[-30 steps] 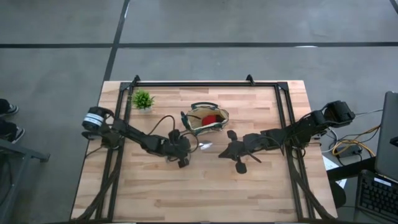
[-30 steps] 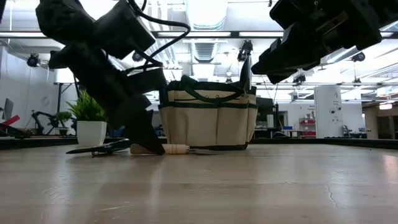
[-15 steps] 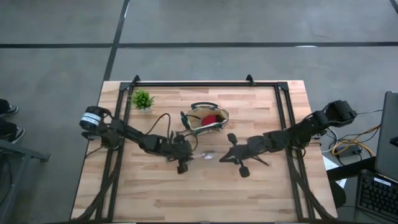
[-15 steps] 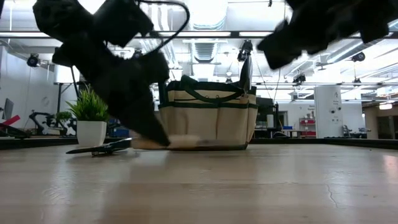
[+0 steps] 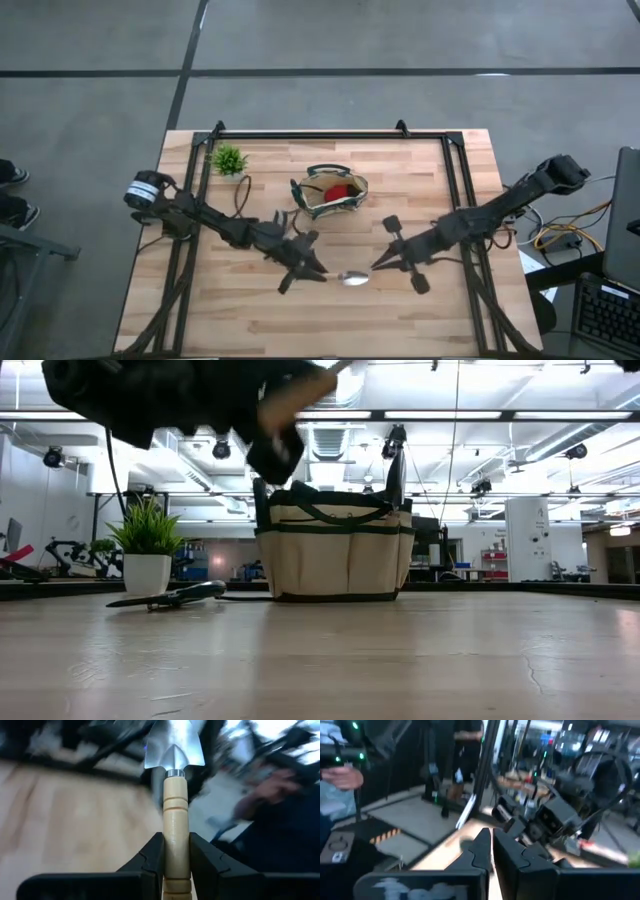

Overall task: Pick & Place Garden tools in Gardening bag
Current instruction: Put the brown trowel into the green bag

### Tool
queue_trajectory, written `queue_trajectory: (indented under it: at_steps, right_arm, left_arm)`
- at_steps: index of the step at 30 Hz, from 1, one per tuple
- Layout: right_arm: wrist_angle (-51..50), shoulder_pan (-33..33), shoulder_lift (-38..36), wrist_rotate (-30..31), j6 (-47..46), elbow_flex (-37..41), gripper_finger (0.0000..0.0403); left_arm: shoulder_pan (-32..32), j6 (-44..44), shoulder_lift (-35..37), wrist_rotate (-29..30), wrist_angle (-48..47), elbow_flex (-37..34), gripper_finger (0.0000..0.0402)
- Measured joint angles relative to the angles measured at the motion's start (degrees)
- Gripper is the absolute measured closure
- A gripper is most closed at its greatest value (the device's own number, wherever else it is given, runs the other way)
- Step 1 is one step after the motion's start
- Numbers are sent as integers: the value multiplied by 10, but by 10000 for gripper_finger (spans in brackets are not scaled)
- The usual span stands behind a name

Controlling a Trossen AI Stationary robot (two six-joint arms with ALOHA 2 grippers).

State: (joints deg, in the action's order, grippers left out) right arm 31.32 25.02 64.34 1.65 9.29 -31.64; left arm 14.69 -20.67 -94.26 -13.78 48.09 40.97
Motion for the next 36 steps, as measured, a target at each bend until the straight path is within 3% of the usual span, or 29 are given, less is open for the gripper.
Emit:
queue_trajectory:
  at_steps: [6,12,20,36]
  right_arm:
    - [34,0,-6,0,28,0,375]
    - [86,0,38,2,33,0,304]
    - [139,-2,47,74,73,0,223]
    - [174,-2,87,65,76,0,227]
  left_arm:
    - [-1,11,0,-23,85,0,335]
    - [-6,14,0,-19,115,1,335]
    - [-6,14,0,-18,115,1,335]
    - [-13,10,0,9,115,5,335]
